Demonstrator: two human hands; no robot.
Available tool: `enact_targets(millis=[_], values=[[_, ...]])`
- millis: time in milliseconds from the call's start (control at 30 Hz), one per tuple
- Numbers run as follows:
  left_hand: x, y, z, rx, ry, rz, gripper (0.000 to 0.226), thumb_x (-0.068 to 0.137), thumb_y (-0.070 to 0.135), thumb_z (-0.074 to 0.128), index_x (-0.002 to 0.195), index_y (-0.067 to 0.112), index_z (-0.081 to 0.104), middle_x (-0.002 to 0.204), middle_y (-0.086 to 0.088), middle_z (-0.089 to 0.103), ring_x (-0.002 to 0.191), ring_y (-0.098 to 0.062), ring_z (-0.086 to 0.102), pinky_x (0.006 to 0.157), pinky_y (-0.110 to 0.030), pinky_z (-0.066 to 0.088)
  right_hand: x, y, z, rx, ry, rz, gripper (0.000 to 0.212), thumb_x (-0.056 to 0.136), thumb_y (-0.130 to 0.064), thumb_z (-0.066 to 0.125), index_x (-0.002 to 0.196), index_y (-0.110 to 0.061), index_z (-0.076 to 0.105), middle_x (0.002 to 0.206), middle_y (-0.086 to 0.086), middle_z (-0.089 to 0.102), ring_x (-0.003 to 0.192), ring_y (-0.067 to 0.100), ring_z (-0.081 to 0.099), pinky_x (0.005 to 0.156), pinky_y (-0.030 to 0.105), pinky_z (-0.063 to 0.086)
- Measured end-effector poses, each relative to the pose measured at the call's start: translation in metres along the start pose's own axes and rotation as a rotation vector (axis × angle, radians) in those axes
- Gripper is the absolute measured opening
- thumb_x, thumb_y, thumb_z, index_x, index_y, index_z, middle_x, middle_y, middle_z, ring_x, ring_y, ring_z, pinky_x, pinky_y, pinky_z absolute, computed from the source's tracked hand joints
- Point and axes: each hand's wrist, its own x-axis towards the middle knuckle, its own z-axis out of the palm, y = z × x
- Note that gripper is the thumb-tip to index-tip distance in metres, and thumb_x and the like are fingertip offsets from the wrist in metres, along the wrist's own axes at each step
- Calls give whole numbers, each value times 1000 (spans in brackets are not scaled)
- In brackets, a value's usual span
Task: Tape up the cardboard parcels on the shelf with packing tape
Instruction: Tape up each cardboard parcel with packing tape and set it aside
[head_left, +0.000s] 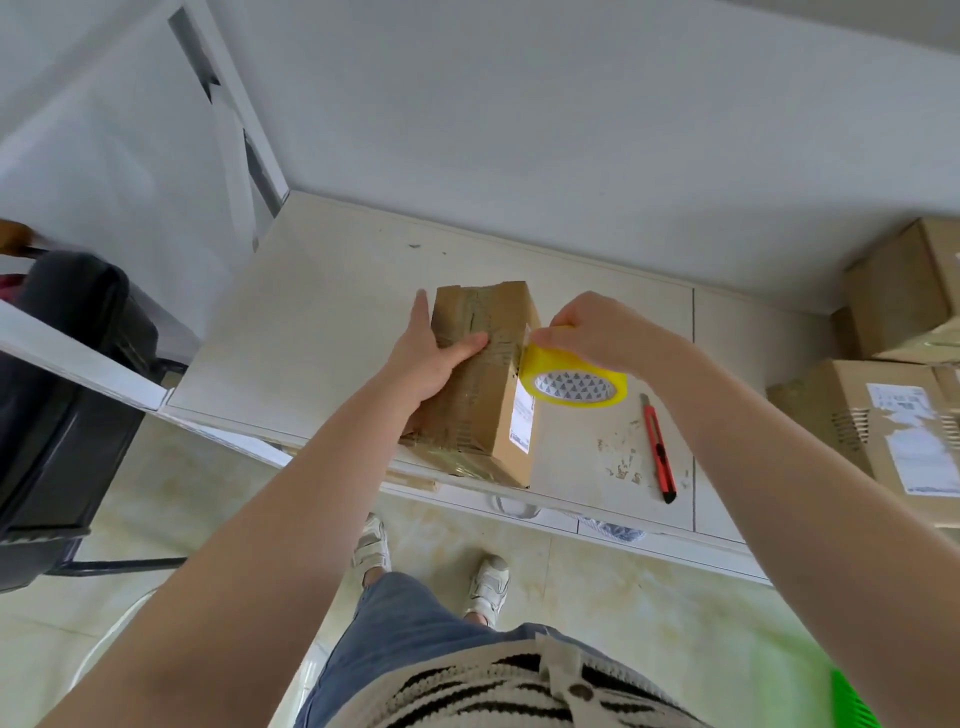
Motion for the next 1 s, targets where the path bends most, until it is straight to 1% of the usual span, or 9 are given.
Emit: enact_targets(millis=[133,300,367,433,533,633,733,900,1000], values=[[-8,18,16,371,48,-20,83,92,74,31,155,39,-9,161,-15,12,145,-38,20,116,-55,20,1,-7,8,-18,7,-9,58,94,-53,52,90,1,70,71,10,53,63,20,49,59,29,36],[-8,12,9,460,8,-44,120,66,92,47,151,41,-21,157,-9,8,145,-34,14,116,-57,20,-1,-6,9,129,-11,-43,42,95,-45,54,89,-8,72,78,7,63,71,21,58,66,33,45],[-6,10,2,407,-12,-40,120,68,86,57,150,44,-20,153,-7,13,143,-34,15,115,-58,23,-5,-2,6,316,-5,-39,38,97,-37,53,92,-2,69,82,10,62,75,23,57,72,38,46],[-6,9,-2,337,-19,-30,116,70,80,64,150,48,-14,148,-7,19,139,-35,20,112,-57,28,-9,1,4,382,19,-76,40,98,-32,54,82,5,59,73,10,48,68,22,45,67,36,36],[-7,7,-10,217,-23,-49,113,63,73,70,147,56,-3,137,-5,27,131,-36,31,107,-55,37,-7,3,5,178,46,-59,49,94,-45,57,70,-2,58,64,7,47,60,19,44,59,30,34],[-9,6,-19,53,-43,-57,106,67,62,77,147,55,8,128,-2,33,120,-31,44,98,-44,46,-6,4,11,-15,65,15,57,87,-63,57,73,-8,64,67,5,56,62,19,52,56,30,36],[-12,-2,-23,-219,-46,-87,73,83,34,76,143,41,35,126,0,55,102,-18,59,75,-30,48,-9,1,8,50,61,-33,58,84,-66,58,75,-9,64,67,3,57,61,18,54,56,30,38],[-12,-26,-14,-380,-143,-170,94,86,33,73,157,39,12,126,3,58,95,-7,59,69,-29,46,-11,1,-4,-46,105,-11,60,82,-68,58,76,-9,64,70,6,58,62,18,53,56,30,37],[-12,-31,-19,-396,-195,-181,96,83,36,74,156,41,12,131,-1,59,103,-12,59,88,-40,49,-8,-12,2,-156,155,81,58,80,-70,60,64,-15,55,64,0,53,62,19,53,53,28,32]])
